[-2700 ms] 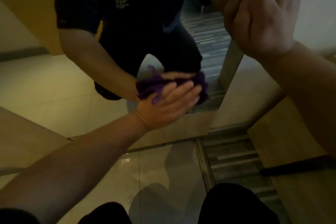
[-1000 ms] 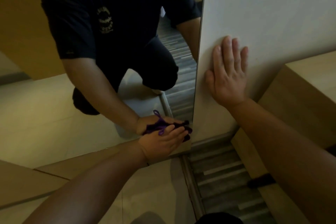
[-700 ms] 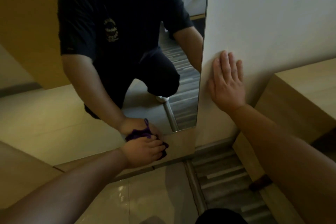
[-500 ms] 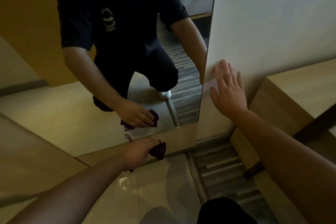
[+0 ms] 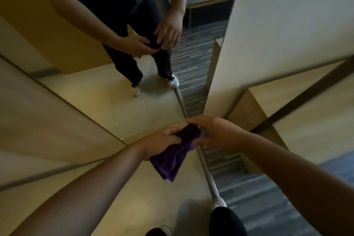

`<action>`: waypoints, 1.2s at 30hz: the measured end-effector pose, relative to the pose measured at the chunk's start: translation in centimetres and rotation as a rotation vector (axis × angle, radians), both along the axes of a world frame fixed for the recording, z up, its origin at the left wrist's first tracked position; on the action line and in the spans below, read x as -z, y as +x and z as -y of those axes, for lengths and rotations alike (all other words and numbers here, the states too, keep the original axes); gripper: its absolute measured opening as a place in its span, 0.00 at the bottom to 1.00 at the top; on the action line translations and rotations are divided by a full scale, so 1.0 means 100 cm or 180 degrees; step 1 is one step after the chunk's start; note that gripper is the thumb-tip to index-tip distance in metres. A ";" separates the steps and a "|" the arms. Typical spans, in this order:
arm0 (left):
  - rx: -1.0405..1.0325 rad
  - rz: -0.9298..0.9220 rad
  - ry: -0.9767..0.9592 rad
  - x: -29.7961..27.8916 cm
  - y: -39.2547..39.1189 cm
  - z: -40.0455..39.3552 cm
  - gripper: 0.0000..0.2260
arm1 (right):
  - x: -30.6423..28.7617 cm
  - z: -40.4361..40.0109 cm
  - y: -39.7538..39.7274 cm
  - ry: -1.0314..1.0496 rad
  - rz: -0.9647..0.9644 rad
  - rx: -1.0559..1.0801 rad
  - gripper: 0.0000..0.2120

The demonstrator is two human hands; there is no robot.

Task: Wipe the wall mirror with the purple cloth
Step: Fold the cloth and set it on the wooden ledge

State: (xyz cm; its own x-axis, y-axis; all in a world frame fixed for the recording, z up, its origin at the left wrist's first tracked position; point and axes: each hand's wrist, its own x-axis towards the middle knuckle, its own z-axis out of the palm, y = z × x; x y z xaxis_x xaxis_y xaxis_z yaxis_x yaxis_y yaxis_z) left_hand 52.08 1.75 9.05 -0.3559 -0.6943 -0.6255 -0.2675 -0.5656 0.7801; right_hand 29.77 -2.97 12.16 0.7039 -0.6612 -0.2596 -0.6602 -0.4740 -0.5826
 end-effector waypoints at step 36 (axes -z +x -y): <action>0.3049 0.2004 -0.2264 -0.238 -0.196 -0.072 0.12 | -0.217 -0.122 -0.231 0.0406 -0.0925 0.0198 0.09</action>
State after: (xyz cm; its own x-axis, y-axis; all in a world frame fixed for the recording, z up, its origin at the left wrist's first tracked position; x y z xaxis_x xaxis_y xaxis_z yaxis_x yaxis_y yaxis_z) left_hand 32.49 8.92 32.87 -0.6675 -0.5758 -0.4721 -0.7446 0.5163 0.4231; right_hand 6.67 9.19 33.88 0.5474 -0.6498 -0.5274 -0.8331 -0.3629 -0.4175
